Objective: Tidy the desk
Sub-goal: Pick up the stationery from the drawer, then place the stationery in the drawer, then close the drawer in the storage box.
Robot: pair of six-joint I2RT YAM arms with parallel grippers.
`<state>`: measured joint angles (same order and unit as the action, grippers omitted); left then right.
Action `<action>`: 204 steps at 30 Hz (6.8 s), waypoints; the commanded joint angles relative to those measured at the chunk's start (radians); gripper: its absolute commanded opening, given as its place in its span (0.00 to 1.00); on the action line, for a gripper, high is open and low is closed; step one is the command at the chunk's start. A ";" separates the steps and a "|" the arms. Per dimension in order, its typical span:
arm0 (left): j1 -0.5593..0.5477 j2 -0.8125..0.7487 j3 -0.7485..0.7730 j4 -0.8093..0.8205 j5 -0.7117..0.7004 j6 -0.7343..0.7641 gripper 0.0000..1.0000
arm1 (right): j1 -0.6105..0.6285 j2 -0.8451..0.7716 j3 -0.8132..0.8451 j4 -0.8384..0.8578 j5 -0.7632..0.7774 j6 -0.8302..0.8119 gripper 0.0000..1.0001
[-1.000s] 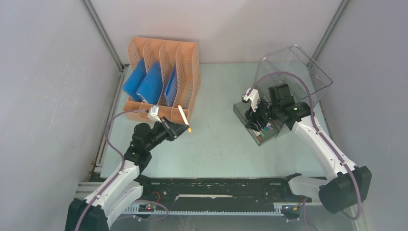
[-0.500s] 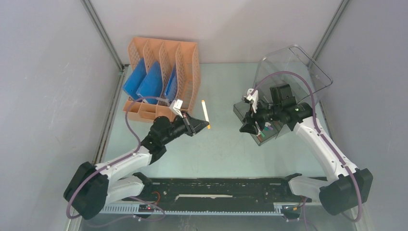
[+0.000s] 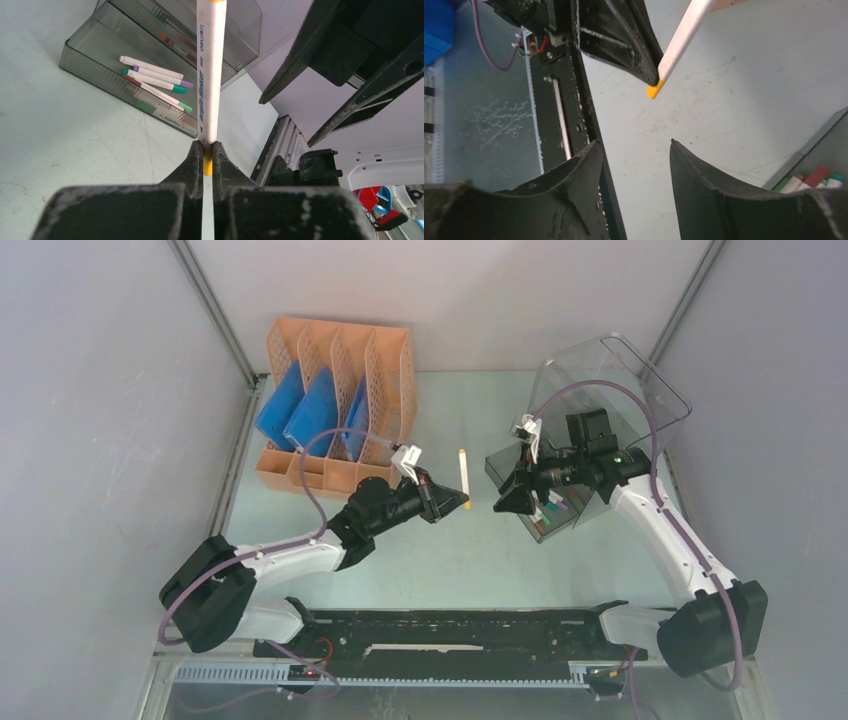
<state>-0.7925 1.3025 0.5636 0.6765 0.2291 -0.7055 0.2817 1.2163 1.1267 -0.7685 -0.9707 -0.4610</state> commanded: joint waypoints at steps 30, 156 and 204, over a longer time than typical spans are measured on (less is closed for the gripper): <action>-0.146 0.117 0.085 0.161 -0.099 0.055 0.00 | 0.029 0.079 -0.057 0.335 -0.010 0.476 0.48; 0.193 -0.783 -0.282 -0.545 -0.515 0.163 1.00 | 0.171 0.578 -0.048 0.270 1.536 -0.139 0.04; 0.289 -0.688 0.417 -1.115 -0.262 0.373 1.00 | -0.148 -0.300 0.310 -0.042 0.312 0.062 0.98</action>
<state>-0.5102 0.6300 0.8795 -0.3122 -0.0586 -0.4011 0.1677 0.9157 1.3453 -0.7948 -0.5385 -0.5007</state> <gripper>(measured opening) 0.996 0.860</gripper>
